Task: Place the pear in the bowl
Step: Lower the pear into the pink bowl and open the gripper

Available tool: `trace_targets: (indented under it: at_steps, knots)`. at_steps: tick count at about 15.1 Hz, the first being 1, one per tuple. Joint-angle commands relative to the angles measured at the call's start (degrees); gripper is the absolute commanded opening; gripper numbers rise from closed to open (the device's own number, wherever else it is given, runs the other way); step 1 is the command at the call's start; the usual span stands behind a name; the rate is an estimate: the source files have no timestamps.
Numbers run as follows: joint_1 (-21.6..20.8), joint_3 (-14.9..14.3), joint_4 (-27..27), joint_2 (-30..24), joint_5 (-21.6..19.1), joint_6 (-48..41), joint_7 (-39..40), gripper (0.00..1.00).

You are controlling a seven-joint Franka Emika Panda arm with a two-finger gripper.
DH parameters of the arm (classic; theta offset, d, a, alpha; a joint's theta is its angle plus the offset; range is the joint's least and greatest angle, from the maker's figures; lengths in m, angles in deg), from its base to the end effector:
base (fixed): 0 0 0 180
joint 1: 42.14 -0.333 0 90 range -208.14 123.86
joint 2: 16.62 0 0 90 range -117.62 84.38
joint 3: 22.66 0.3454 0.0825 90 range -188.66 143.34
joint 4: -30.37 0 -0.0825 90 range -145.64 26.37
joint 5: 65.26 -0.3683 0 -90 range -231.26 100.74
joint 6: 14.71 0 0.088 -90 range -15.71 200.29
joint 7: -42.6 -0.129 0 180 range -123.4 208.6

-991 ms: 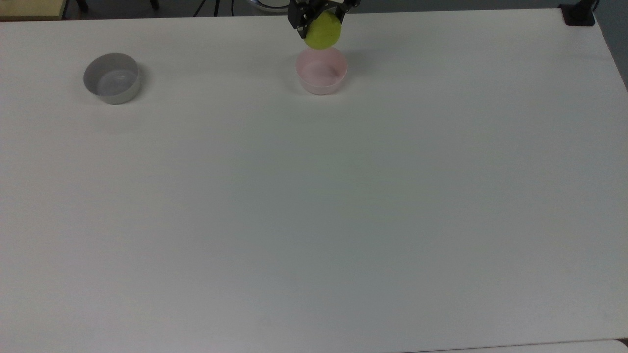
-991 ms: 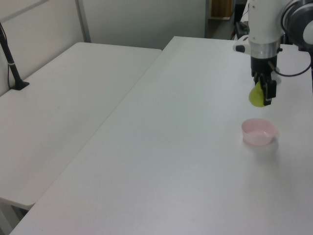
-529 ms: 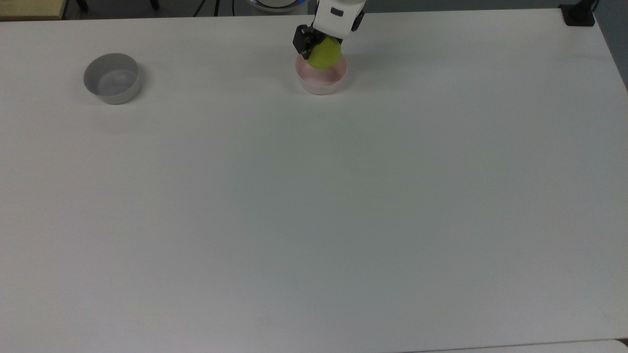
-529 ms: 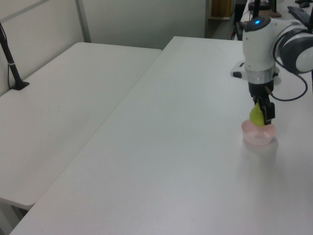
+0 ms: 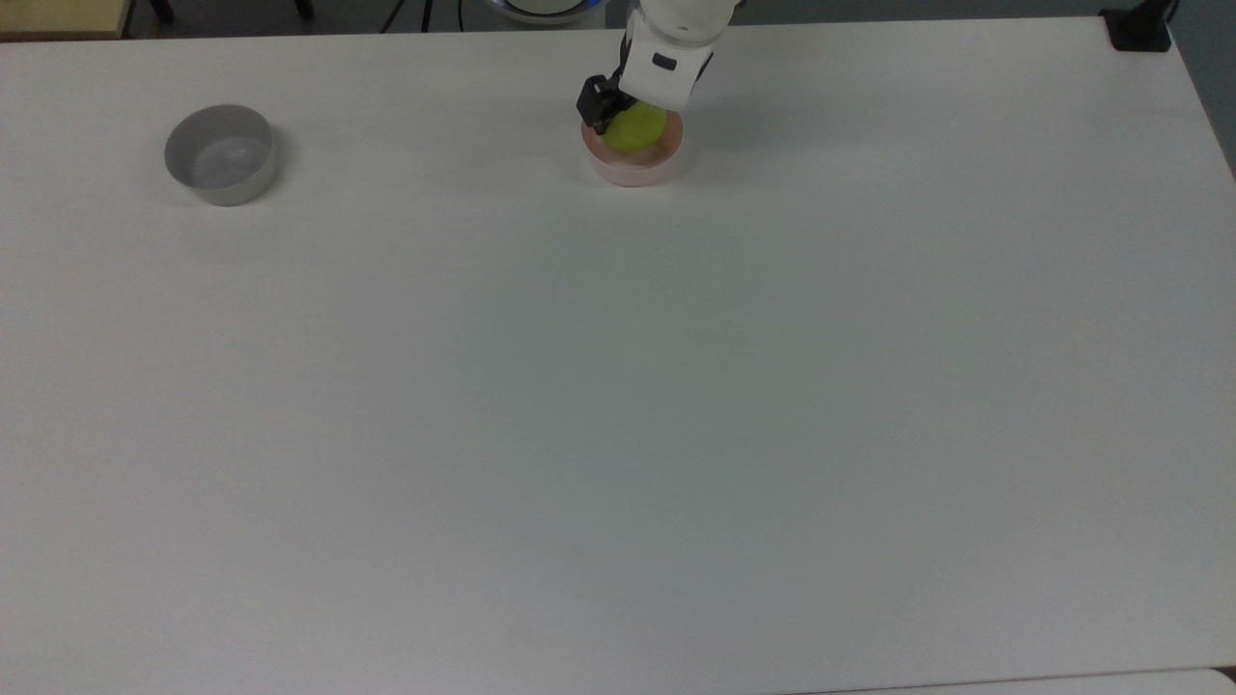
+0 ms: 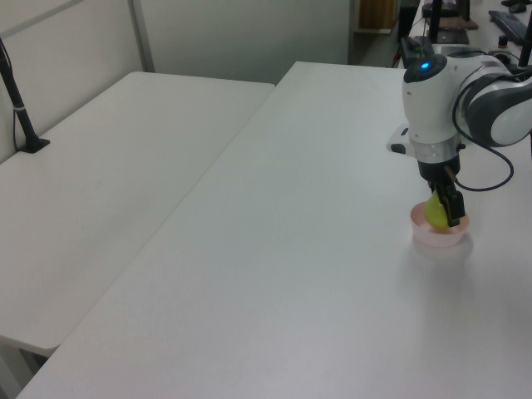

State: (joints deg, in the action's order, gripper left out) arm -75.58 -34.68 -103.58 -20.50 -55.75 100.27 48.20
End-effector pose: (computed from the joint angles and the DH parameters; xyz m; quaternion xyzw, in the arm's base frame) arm 0.4201 0.1504 0.3618 0.9502 0.2754 -0.1213 0.0804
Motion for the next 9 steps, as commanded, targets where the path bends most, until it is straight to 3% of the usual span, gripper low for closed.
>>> trace_targets:
  at_steps: [1, 2, 4, 9]
  knots:
    - [-0.40, -0.55, -0.79, -0.08, -0.20, 1.92, -0.07, 0.45]
    - [-0.31, -0.55, -0.70, -0.08, -0.20, 1.83, -0.07, 0.60]
    - [-0.23, -0.55, -0.61, -0.25, -0.20, 1.74, -0.33, 1.00]
    - [-0.23, -0.55, 0.00, -1.21, -0.20, 0.95, -0.77, 1.00]
